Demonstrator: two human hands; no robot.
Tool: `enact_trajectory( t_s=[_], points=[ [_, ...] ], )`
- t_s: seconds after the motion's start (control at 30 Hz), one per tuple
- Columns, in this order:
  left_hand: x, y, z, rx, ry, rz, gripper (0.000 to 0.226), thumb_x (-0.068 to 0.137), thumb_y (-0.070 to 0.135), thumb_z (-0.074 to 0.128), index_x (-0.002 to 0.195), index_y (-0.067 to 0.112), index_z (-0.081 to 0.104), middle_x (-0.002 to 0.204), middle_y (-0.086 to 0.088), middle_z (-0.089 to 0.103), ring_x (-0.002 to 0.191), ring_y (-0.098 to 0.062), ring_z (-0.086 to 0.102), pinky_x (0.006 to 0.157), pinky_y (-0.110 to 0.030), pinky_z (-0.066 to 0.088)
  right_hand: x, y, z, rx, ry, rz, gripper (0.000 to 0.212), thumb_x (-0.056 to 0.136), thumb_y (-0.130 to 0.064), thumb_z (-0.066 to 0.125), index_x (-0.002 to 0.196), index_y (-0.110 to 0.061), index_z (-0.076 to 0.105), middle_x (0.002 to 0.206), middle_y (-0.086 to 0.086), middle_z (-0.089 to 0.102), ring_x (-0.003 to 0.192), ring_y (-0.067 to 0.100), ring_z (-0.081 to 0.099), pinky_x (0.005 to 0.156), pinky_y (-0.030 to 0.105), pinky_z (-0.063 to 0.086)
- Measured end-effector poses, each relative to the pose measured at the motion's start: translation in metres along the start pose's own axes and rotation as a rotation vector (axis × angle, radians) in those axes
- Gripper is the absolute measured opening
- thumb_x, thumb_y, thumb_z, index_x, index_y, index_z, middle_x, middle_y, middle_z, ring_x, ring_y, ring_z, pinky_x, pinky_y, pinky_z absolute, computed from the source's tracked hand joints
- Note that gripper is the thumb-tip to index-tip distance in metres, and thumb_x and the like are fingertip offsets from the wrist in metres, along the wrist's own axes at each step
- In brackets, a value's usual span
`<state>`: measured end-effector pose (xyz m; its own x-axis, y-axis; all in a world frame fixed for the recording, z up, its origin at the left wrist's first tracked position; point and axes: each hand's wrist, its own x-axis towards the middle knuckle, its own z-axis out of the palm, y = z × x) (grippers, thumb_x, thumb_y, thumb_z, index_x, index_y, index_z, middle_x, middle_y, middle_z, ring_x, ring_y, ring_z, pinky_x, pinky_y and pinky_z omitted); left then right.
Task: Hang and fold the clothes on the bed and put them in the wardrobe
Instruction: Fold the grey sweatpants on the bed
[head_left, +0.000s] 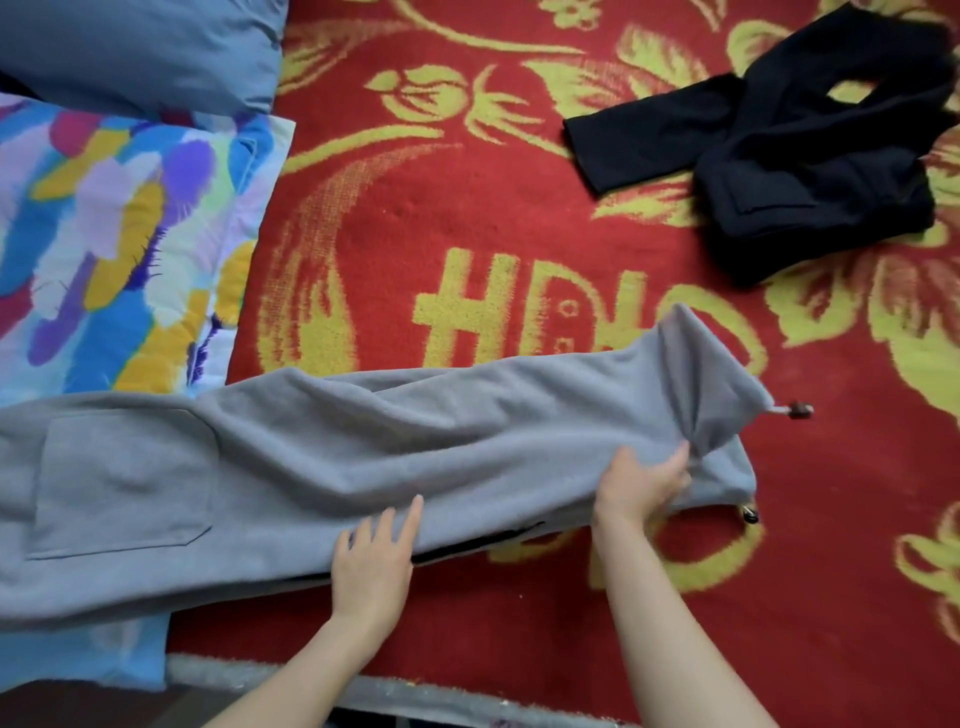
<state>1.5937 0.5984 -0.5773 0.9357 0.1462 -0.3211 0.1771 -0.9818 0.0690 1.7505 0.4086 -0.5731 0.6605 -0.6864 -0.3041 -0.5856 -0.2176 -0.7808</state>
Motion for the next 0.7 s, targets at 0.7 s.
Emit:
enact_trajectory(
  t_s=[0.7],
  points=[
    [0.017, -0.019, -0.003, 0.053, 0.076, 0.142, 0.050, 0.077, 0.037, 0.042, 0.102, 0.006, 0.072, 0.105, -0.019, 0.068, 0.091, -0.032, 0.068, 0.073, -0.047, 0.052, 0.085, 0.031, -0.071, -0.542, 0.098, -0.002, 0.080, 0.080, -0.020, 0.069, 0.145, -0.009, 0.025, 0.142, 0.026, 0.028, 0.128, 0.043, 0.028, 0.103, 0.050, 0.028]
  ],
)
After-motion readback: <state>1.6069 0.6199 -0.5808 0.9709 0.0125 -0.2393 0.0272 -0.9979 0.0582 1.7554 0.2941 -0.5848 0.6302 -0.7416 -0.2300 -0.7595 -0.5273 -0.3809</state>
